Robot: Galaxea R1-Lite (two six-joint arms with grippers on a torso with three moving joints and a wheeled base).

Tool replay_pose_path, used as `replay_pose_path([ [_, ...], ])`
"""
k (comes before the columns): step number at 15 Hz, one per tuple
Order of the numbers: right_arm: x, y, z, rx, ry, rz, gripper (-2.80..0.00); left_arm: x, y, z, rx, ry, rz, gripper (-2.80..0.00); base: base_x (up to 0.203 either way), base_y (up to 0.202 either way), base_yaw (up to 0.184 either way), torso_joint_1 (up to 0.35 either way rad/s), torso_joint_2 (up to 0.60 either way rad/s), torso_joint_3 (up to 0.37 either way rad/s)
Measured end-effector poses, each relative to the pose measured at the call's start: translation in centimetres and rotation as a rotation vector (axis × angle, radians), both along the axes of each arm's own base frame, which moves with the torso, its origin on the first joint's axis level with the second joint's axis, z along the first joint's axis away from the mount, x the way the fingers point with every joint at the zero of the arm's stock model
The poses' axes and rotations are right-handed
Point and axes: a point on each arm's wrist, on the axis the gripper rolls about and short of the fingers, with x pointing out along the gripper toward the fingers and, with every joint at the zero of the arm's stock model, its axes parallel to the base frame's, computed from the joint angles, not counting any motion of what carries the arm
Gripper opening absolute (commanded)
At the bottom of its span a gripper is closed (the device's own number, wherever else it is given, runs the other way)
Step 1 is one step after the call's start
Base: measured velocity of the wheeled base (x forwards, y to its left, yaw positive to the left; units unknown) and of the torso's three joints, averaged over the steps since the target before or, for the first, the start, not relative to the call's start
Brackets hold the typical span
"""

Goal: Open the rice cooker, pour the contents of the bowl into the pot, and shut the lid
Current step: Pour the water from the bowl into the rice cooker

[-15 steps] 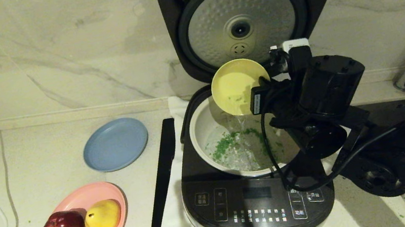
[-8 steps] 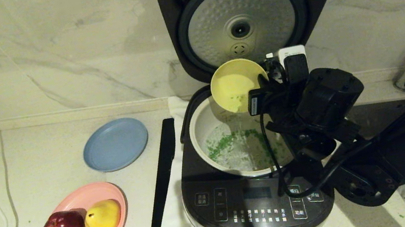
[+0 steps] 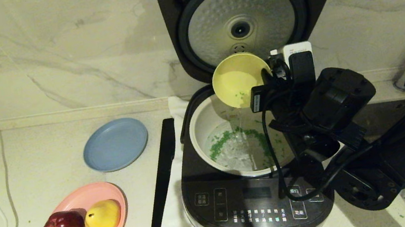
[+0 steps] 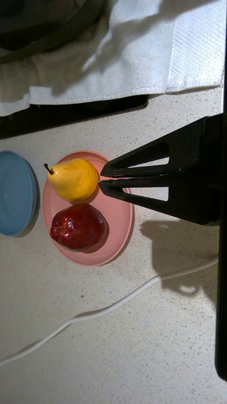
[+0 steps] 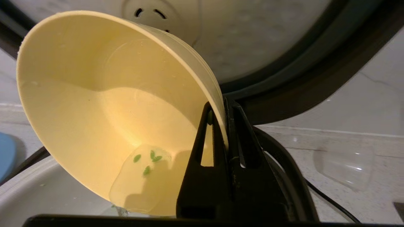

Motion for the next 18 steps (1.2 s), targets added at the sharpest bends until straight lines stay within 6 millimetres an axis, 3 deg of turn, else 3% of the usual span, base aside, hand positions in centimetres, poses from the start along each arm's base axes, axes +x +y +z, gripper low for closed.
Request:
replay_pose_path([
  [18,-0.42,0.31,-0.88,-0.085,-0.051,-0.034,-2.8,0.0,0.0,0.0,0.0,0.0,0.0,-2.8,0.0,0.0,0.0,0.0,0.0,0.0],
])
